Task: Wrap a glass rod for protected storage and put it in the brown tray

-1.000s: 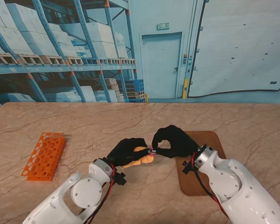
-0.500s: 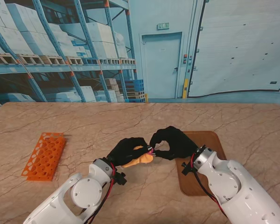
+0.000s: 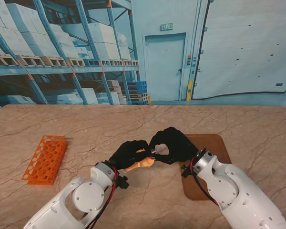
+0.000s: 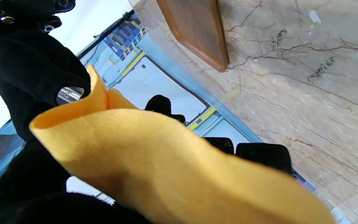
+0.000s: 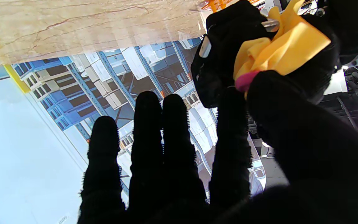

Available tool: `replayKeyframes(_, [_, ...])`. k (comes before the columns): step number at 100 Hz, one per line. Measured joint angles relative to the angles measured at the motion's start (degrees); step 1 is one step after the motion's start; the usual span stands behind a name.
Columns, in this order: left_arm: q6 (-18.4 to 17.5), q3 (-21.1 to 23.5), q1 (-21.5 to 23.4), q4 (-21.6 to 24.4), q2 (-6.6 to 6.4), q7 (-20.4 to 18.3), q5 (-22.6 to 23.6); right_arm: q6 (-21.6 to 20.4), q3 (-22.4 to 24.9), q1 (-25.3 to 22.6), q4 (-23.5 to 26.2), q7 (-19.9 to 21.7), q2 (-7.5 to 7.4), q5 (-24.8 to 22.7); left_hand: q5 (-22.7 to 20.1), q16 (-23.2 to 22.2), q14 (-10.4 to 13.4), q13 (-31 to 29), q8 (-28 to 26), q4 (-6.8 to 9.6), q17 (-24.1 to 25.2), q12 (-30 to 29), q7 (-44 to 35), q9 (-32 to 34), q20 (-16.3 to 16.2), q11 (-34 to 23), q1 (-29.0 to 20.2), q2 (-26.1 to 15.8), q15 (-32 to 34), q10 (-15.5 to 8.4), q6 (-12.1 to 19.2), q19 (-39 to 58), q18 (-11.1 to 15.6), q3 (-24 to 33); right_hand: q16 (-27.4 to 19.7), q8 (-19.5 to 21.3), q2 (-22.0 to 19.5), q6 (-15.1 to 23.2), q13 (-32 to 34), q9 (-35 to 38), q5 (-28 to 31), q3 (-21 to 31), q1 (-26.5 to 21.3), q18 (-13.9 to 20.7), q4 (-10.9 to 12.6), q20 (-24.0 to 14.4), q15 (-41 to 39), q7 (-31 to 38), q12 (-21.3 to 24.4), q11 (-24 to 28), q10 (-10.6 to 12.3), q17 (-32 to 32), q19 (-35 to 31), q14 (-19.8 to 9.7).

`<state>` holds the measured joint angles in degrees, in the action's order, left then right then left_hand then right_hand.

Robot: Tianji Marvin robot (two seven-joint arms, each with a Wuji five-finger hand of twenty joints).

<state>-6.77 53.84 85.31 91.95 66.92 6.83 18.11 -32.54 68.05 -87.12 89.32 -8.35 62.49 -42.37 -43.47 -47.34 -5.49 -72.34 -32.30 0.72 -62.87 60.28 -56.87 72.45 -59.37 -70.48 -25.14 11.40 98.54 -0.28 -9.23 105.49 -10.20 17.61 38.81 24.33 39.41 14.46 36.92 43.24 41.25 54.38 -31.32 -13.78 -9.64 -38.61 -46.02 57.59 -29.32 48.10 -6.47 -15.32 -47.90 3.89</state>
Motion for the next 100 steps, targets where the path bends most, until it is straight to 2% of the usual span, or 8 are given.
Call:
replayKeyframes(19, [0.21,-0.02,-0.01,0.01,0.01,0.01,0.01,-0.01,-0.54,0.39,-0.56,-2.97,0.21,-3.0,0.0,0.0,0.0,0.0,-0.01,0.0,0.0,0.0,0.57,0.0,0.0,-0.17,-0.89,0.17,0.0,0.0,-0.01,0.0,0.03,0.66,0.0,0.04,2.0,0.35,0.06,0.0,-0.01,-0.36,0.01,-0.42,0.29,0.0,-0.58,0.0,-0.01,0.67,0.0,0.0,0.0,0.0])
replayKeyframes(27, [0.22,-0.03,-0.01,0.04,0.02,0.04,0.0,-0.15,-0.68,0.51,-0.85,-4.02,0.29,-3.69,0.0,0.0,0.02,0.0,0.08,-0.19,0.0,0.0,0.58,0.0,0.0,-0.18,-2.67,1.4,0.0,-0.05,-0.02,0.0,0.05,8.24,0.0,1.46,3.2,0.35,0.07,0.0,-0.01,-0.75,-0.02,-0.42,0.32,-0.01,-0.7,-1.48,-0.02,0.9,0.01,0.0,0.0,0.0])
replayKeyframes(33, [0.28,-0.04,0.0,0.09,0.06,0.13,0.0,-0.36,-0.73,0.58,-1.07,-4.82,0.35,-4.42,1.72,0.0,0.03,0.02,3.3,-0.46,0.0,0.0,0.27,0.0,0.0,-0.18,-4.77,3.9,0.0,-0.05,-0.07,0.0,0.07,14.09,0.0,1.49,3.68,-0.17,0.07,0.0,-0.01,-1.08,-0.1,-0.43,0.32,-0.01,-0.71,-2.58,-0.02,0.92,0.01,0.0,0.0,0.0])
replayKeyframes(38, [0.41,-0.04,0.03,0.16,0.1,0.24,-0.13,-0.55,-0.74,0.63,-1.23,-5.19,0.39,-4.81,3.15,0.0,0.04,0.03,5.73,-2.81,0.0,0.02,-1.23,0.0,0.0,-0.18,-6.79,6.88,0.0,0.07,-0.1,0.0,0.08,16.97,0.0,1.97,3.68,-0.74,0.08,0.0,-0.01,-1.86,1.28,-0.43,0.32,-0.01,-0.71,-3.36,-0.02,0.93,0.01,0.0,0.0,0.0])
replayKeyframes(49, [0.83,0.0,0.15,0.38,0.21,0.33,-0.6,-0.92,-0.73,0.67,-1.43,-5.56,0.45,-5.15,5.52,0.0,0.04,0.06,8.07,-5.22,0.0,0.03,-2.39,-0.15,0.0,0.37,-7.56,10.49,0.0,0.92,0.13,0.0,0.08,22.34,0.0,4.54,3.69,-1.26,0.1,0.0,-0.12,-1.34,1.85,-0.43,0.42,0.0,-0.71,-5.86,-0.02,0.94,0.01,0.0,0.0,0.0])
replayKeyframes(61, [0.88,0.04,0.26,0.47,0.33,0.5,-1.16,-0.96,-0.56,0.62,-1.43,-5.59,0.45,-5.62,8.51,0.0,0.04,0.14,9.22,-5.34,0.0,0.03,-1.72,-1.09,0.0,0.37,-7.56,13.79,0.0,1.39,0.4,0.0,0.08,28.7,0.0,6.76,3.78,-1.59,0.11,-0.58,-3.13,-0.49,3.35,-0.43,2.9,0.03,-0.71,-8.54,-0.02,0.94,0.01,0.0,0.0,-0.03])
replayKeyframes(86, [0.54,0.12,0.32,0.48,0.52,0.96,-1.63,-0.79,0.65,-0.07,-0.88,-4.71,0.4,-6.13,9.63,0.0,0.04,0.14,9.48,-5.38,0.0,0.04,1.33,-1.35,0.0,0.37,-7.56,14.56,0.01,1.42,1.39,0.0,0.08,32.72,0.0,7.29,4.35,-1.68,-0.64,-3.87,-8.64,-0.11,4.44,-0.44,2.77,0.04,-0.71,-12.38,0.03,-0.2,0.07,0.67,0.0,-0.7])
replayKeyframes(100, [0.41,0.17,0.32,0.48,0.55,0.98,-1.7,-0.86,1.91,-0.57,-0.42,-1.28,0.4,-2.28,9.63,0.0,0.04,0.14,9.48,-5.39,0.0,0.04,1.35,-1.43,0.0,0.37,-7.56,14.58,0.01,1.43,1.43,0.0,0.08,33.23,-0.01,7.3,6.63,-2.2,-0.97,-6.23,-10.17,1.26,5.02,-0.44,2.7,0.05,0.66,-14.11,0.71,-1.73,0.67,0.79,0.0,-1.3])
